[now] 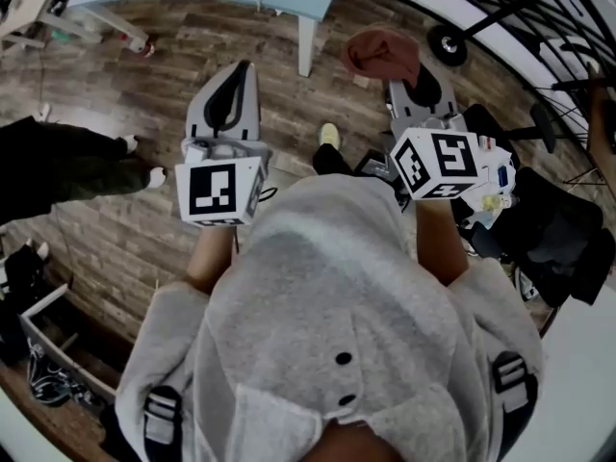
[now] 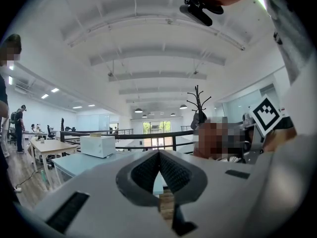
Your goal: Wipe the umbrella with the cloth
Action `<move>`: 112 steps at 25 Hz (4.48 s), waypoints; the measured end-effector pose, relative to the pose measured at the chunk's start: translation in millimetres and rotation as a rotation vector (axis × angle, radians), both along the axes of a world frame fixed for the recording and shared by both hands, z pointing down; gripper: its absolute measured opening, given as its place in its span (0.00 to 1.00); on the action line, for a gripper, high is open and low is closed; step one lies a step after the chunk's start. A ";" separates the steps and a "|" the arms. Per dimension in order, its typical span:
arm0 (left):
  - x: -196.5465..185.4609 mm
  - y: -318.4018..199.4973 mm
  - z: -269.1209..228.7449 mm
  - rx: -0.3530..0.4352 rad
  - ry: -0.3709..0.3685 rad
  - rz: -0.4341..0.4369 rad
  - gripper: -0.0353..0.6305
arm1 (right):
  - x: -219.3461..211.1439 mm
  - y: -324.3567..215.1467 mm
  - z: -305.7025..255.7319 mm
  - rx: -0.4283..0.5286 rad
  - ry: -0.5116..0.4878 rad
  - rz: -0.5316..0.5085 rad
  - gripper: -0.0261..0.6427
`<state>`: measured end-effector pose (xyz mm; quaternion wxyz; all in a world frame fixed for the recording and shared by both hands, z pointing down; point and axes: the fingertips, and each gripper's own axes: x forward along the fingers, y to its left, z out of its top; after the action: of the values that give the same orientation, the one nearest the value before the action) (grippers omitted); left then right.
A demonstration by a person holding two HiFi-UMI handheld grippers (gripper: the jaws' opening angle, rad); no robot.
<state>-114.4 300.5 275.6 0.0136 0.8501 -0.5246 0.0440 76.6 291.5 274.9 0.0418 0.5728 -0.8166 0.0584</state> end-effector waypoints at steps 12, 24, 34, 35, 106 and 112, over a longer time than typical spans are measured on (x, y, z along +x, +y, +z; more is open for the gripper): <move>53.5 -101.2 0.6 -0.027 -0.041 -0.017 0.08 | 47.6 -98.4 6.0 -0.021 0.009 -0.042 0.15; 102.6 -167.4 1.7 -0.025 -0.071 -0.039 0.08 | 94.4 -167.9 16.8 -0.028 -0.006 -0.082 0.15; 105.6 -194.7 -2.0 -0.006 -0.077 -0.078 0.08 | 103.4 -202.8 16.6 -0.022 -0.001 -0.116 0.15; 105.9 -197.4 -2.0 -0.005 -0.081 -0.080 0.08 | 103.6 -205.3 17.7 -0.024 -0.001 -0.115 0.15; 39.2 -468.9 239.8 -0.646 -0.240 0.027 0.30 | 34.3 -532.7 120.8 -0.325 0.161 -0.190 0.15; 33.7 -460.9 319.7 -0.806 -0.377 0.055 0.34 | 40.6 -547.5 139.9 -0.364 0.197 -0.184 0.15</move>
<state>-80.7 -160.4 595.4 0.2469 0.7676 -0.4362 0.3993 117.2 -256.1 414.8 0.2293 0.4818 -0.8333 0.1446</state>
